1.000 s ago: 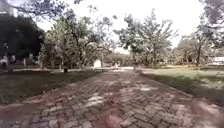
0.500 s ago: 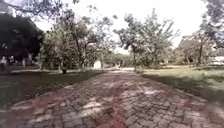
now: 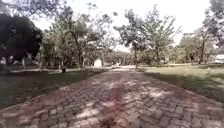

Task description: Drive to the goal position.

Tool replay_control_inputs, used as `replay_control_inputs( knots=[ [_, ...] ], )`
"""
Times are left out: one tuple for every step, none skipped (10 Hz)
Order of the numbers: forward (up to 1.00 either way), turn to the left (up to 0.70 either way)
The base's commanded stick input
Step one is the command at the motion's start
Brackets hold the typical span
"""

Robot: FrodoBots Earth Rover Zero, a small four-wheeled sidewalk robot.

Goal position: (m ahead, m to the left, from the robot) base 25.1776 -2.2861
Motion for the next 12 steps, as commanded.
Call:
replay_control_inputs(
  knots=[
    [0.70,0.00],
    [0.70,0.00],
    [0.70,0.00],
    [0.70,0.00],
    [0.70,0.00],
    [0.70,0.00],
    [0.70,0.00],
    [0.70,0.00],
    [0.70,0.00],
    [0.70,0.00],
    [0.70,0.00],
    [0.70,0.00]
  ],
)
